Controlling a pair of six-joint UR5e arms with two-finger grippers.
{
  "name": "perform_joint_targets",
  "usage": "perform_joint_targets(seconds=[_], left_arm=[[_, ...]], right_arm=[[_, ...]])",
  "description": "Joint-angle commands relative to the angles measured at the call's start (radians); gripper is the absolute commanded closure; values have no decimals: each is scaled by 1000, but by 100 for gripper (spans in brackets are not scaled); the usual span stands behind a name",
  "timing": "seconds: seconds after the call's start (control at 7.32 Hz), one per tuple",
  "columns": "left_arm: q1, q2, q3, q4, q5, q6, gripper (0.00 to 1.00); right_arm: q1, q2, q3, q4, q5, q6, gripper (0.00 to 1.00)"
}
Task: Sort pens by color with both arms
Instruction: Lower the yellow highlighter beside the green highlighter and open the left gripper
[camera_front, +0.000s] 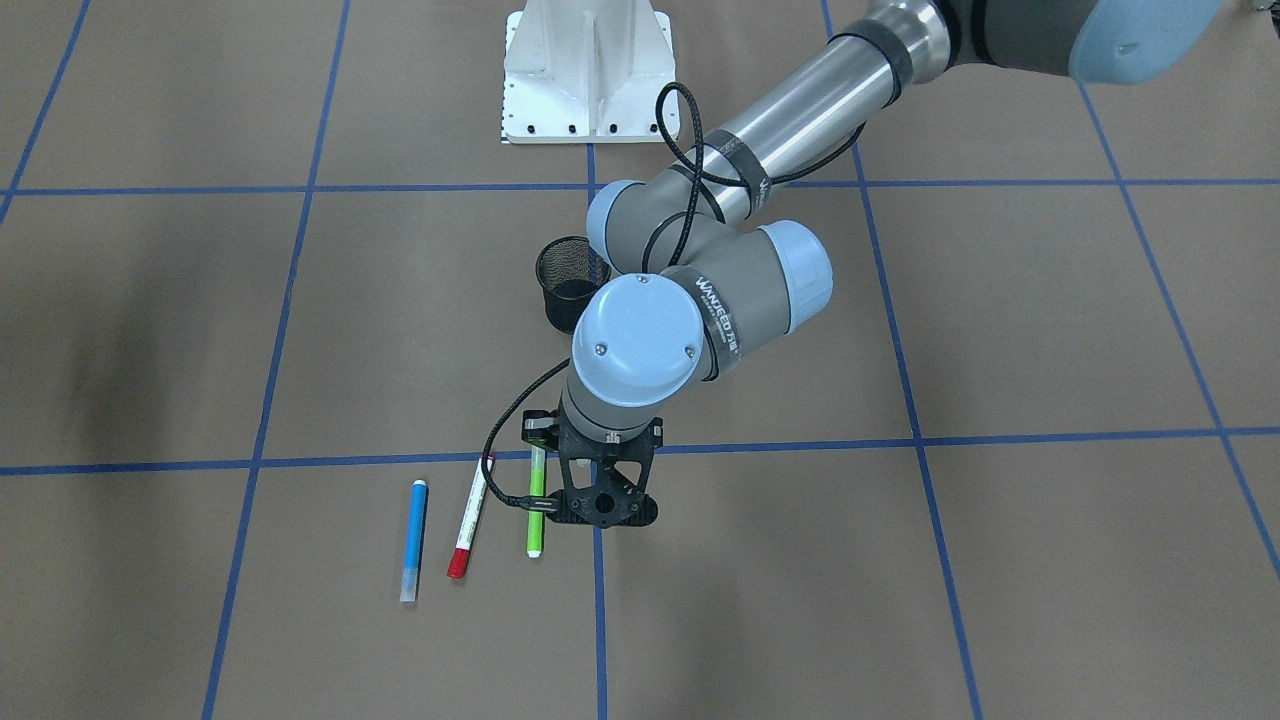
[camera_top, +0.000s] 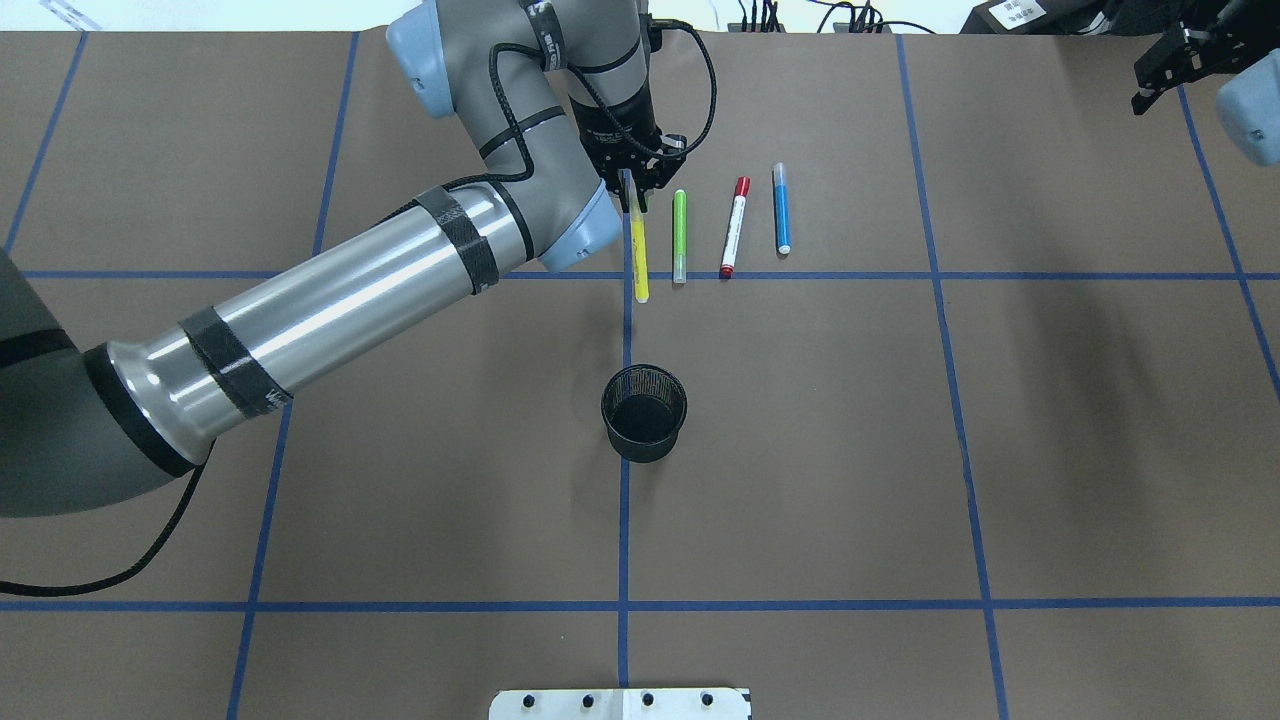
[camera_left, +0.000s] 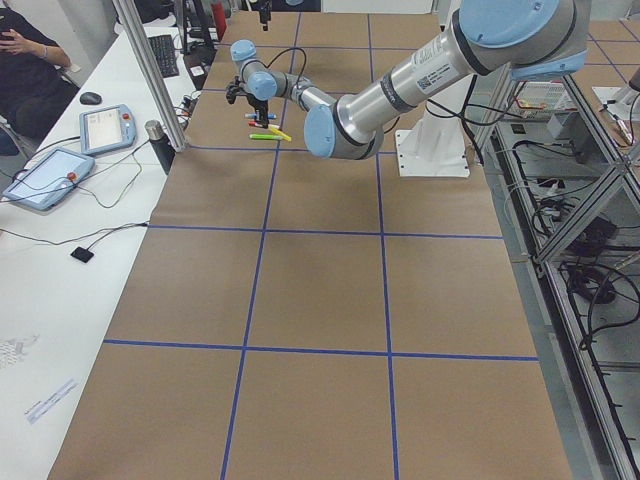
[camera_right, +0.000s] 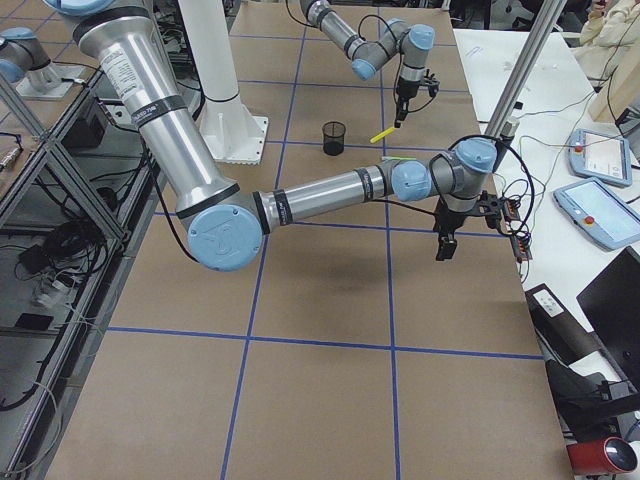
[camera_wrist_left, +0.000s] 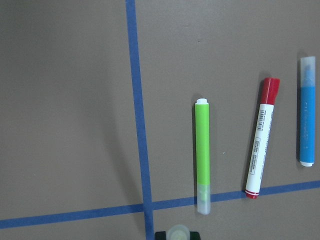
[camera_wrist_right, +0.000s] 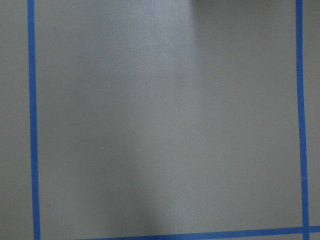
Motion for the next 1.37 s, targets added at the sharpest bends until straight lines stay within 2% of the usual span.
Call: perform_joint_targets(seconds=[0.0, 0.68, 1.09, 1.23], left_arm=[[1, -1, 26, -49, 21, -9, 88], [12, -1, 41, -88, 30, -9, 81], [12, 2, 42, -100, 30, -9, 59], [12, 0, 41, -103, 30, -9, 56]], right_arm=[[0, -1, 4, 0, 0, 0, 2], [0, -9, 16, -2, 8, 2, 2], [0, -10, 16, -2, 19, 3, 2], [0, -12, 16, -2, 19, 3, 2]])
